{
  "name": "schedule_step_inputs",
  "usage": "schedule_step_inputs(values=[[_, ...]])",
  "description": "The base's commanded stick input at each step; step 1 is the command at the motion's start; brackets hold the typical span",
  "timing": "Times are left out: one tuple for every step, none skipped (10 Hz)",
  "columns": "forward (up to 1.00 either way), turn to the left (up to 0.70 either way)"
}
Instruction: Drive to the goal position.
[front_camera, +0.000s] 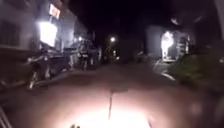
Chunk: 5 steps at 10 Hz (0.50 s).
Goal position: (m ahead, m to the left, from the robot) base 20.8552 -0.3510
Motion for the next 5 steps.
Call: schedule_step_inputs(values=[[1.0, 0.0], [1.0, 0.0], [1.0, 0.0], [1.0, 0.0], [1.0, 0.0]])
